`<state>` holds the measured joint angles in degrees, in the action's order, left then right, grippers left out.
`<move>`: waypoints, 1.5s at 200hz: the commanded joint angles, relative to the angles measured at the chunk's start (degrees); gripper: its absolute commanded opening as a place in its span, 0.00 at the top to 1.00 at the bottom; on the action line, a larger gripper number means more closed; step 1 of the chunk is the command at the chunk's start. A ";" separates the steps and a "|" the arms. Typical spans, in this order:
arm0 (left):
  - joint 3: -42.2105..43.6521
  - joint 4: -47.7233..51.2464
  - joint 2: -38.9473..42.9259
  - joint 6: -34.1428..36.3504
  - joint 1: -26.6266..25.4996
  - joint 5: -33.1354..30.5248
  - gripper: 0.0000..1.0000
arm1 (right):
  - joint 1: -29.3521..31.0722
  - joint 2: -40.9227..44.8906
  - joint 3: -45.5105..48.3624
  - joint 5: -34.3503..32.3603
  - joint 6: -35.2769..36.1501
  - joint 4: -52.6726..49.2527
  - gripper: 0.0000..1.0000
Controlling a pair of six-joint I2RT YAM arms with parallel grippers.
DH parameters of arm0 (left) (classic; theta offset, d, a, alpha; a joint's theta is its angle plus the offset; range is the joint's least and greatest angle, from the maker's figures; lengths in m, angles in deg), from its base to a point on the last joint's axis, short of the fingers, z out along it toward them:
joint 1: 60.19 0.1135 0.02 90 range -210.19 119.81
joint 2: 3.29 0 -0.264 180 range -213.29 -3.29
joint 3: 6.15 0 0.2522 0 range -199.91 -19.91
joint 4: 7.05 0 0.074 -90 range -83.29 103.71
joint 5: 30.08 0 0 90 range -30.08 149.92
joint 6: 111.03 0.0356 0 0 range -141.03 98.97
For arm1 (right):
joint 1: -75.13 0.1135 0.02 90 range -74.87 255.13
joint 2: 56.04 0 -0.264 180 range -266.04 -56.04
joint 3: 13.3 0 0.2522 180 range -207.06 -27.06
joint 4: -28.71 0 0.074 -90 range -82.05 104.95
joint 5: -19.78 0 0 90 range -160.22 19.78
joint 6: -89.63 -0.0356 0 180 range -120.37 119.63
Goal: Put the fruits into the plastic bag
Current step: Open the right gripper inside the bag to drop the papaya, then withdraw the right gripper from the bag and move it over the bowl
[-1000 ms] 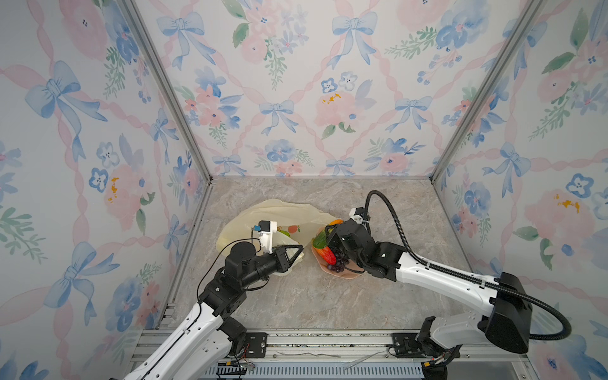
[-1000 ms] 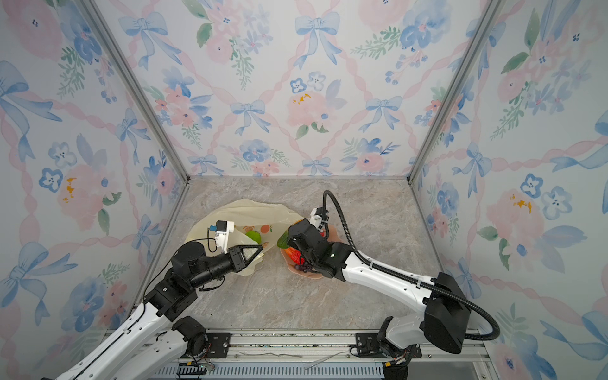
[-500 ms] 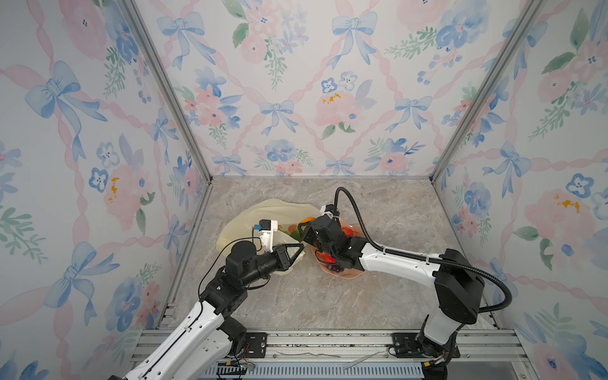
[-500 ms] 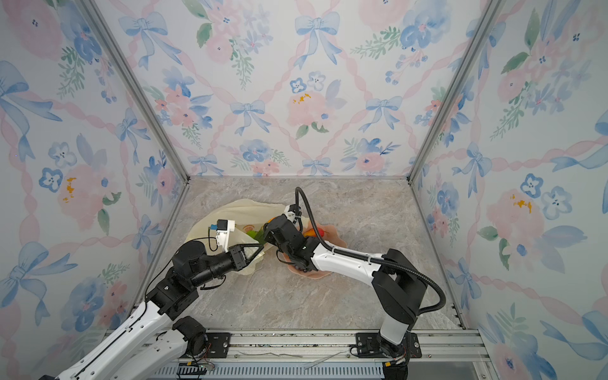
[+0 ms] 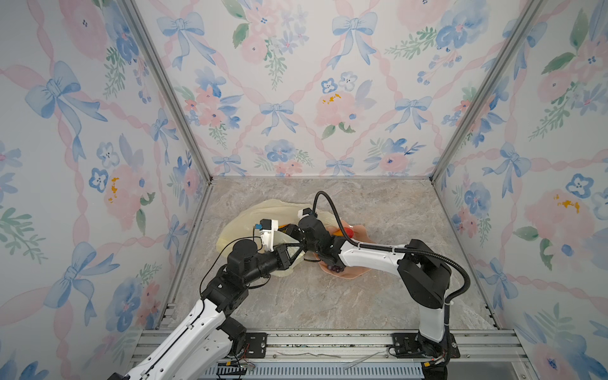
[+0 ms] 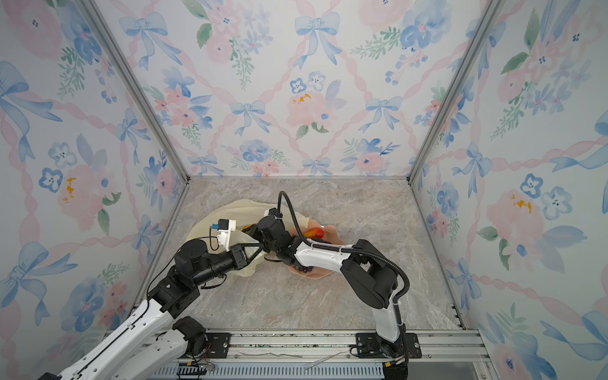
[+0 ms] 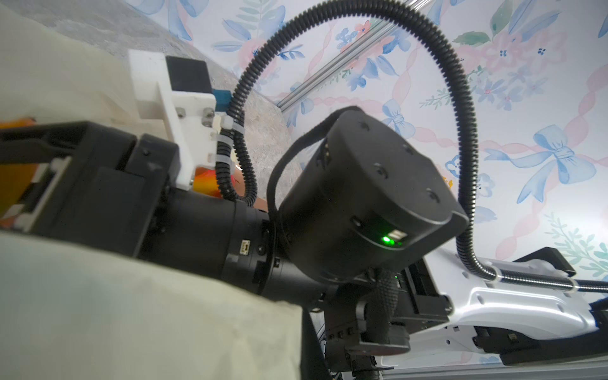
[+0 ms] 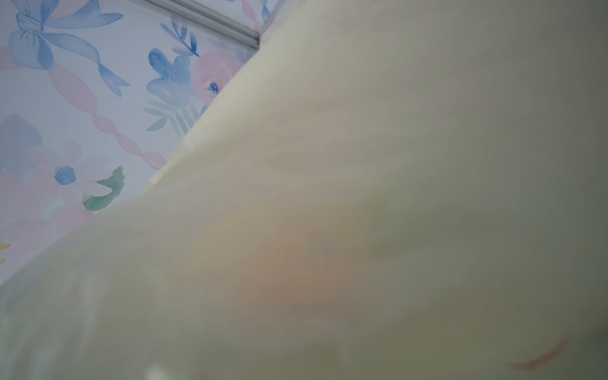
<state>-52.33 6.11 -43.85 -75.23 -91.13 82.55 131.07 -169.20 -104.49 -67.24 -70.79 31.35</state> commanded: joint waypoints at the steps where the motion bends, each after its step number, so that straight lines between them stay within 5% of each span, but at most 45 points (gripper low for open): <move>1: -0.03 -2.54 0.79 0.68 0.35 1.19 1.00 | 0.47 -2.44 -2.99 7.17 -0.95 3.02 0.53; 53: 1.56 -3.34 1.83 -0.01 0.31 1.01 1.00 | 0.30 -8.53 -8.28 15.34 -1.57 1.69 0.45; 126: 3.96 -3.71 3.82 -1.09 0.44 0.31 1.00 | -0.26 -11.64 -9.71 18.20 -1.94 0.48 0.33; 190: 2.82 -2.74 3.44 -0.58 0.53 0.64 1.00 | -3.11 -6.52 -8.08 16.43 2.74 -4.20 0.27; 247: 1.16 2.04 7.07 0.48 0.74 -0.20 1.00 | -12.49 2.52 -9.11 12.25 12.46 -15.87 0.24; 300: 0.26 1.91 6.48 -0.02 0.81 -0.83 1.00 | -18.42 7.75 -8.90 13.43 14.10 -18.18 0.21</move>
<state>-50.43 7.75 -37.14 -75.69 -90.76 82.27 113.67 -164.39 -112.73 -54.21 -59.25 17.36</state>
